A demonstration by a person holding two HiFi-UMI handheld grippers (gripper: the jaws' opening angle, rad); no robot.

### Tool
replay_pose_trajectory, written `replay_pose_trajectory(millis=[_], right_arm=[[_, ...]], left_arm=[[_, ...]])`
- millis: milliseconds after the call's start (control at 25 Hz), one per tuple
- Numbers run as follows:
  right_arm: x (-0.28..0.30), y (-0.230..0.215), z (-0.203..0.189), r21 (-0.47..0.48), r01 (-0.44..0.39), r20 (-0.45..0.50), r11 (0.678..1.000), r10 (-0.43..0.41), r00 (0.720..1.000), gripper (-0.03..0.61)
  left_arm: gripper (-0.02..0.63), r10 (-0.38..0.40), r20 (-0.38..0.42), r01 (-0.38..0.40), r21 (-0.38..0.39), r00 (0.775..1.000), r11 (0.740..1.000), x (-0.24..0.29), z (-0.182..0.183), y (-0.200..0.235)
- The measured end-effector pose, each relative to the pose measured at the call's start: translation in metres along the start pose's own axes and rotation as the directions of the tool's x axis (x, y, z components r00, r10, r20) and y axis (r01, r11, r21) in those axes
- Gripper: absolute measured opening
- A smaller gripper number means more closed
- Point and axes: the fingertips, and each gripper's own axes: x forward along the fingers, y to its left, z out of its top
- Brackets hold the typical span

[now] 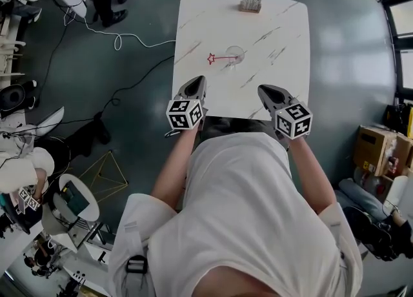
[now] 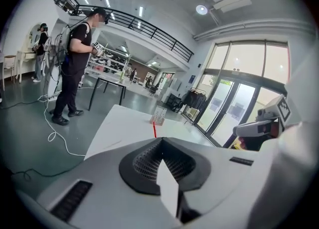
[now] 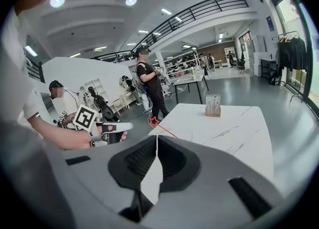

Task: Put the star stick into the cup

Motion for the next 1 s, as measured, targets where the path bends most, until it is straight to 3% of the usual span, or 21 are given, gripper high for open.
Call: replay_pose_trajectory(millis=[440, 640, 840, 1000], right_arm=[[-0.040, -0.002, -0.007, -0.021, 0.007, 0.051, 1.000, -0.006, 0.999, 0.026], [-0.077, 0.014, -0.008, -0.034, -0.027, 0.099, 0.999, 0.031, 0.995, 0.026], [-0.125, 0.035, -0.019, -0.008, -0.083, 0.155, 0.996, 0.084, 0.984, 0.026], [-0.155, 0.045, -0.033, -0.024, -0.098, 0.180, 0.995, 0.101, 0.978, 0.026]], left_arm=[[0.014, -0.115, 0.013, 0.116, -0.084, 0.993, 0.990, -0.039, -0.005, -0.050], [0.014, -0.138, 0.031, 0.140, -0.090, 0.990, 0.986, -0.066, -0.020, -0.092], [0.014, -0.148, 0.050, 0.154, -0.158, 0.988, 0.975, -0.096, -0.042, -0.130], [0.014, -0.143, 0.053, 0.149, -0.133, 0.988, 0.980, -0.125, -0.056, -0.154]])
